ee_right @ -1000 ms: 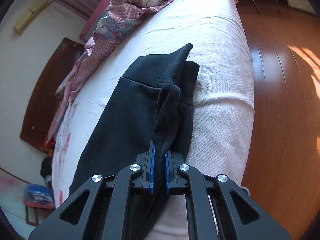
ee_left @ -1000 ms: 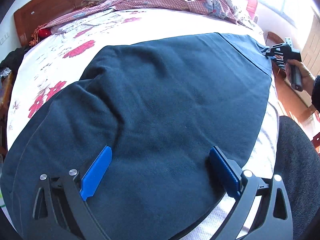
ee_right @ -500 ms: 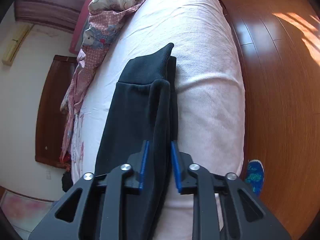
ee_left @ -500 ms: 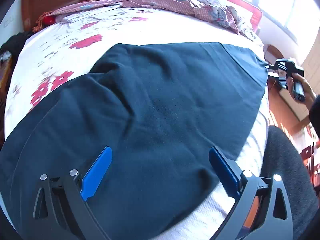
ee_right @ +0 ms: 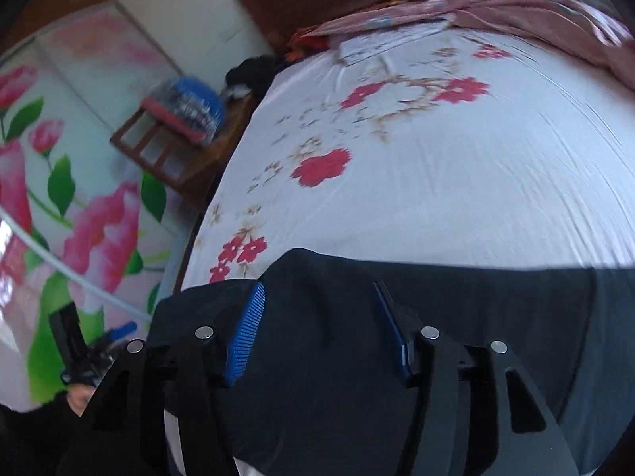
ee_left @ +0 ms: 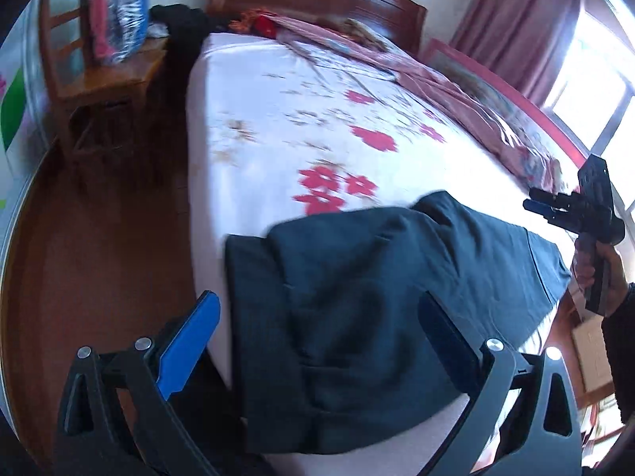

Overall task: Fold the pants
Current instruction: 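Smooth the folded sweatpants with both open tools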

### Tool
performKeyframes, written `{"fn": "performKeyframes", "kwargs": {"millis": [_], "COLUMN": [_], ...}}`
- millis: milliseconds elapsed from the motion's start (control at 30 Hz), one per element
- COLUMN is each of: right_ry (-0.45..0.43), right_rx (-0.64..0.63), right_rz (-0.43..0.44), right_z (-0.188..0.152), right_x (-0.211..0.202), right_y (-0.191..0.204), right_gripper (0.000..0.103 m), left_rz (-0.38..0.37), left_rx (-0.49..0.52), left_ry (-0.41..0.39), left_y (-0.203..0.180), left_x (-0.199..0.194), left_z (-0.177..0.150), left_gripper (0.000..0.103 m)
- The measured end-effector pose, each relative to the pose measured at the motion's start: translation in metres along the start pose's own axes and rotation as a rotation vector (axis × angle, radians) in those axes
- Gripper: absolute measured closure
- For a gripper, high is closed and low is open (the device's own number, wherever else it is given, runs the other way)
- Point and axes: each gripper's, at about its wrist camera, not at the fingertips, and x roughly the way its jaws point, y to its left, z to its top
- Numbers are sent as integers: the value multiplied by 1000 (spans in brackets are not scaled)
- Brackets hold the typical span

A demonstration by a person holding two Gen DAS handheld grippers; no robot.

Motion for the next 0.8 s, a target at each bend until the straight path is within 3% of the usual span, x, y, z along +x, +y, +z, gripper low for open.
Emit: {"fn": "performKeyframes", "kwargs": {"millis": [100, 200, 267, 367, 400, 467, 533, 800], "right_ry": [68, 87, 99, 121, 127, 139, 152, 140], "right_rx": [-52, -9, -4, 20, 29, 44, 59, 60], "right_rz": [-85, -51, -64, -82, -79, -92, -87, -79], "right_z": [21, 22, 18, 7, 4, -1, -5, -7], "right_x": [40, 47, 48, 45, 44, 42, 43, 43], "right_y": [21, 22, 24, 22, 20, 15, 11, 14], "right_gripper": [48, 48, 48, 48, 48, 48, 48, 48], "left_rz": [23, 5, -88, -164, -209, -241, -251, -232], "left_rx": [40, 176, 143, 46, 1, -67, -100, -108], "left_ry": [20, 65, 146, 242, 254, 246, 225, 253], "left_y": [30, 31, 37, 44, 47, 52, 57, 55], "left_x": [15, 42, 62, 91, 94, 92, 87, 78], "left_z": [16, 25, 28, 27, 25, 23, 24, 26], "left_gripper": [3, 3, 3, 6, 14, 17, 38, 52]}}
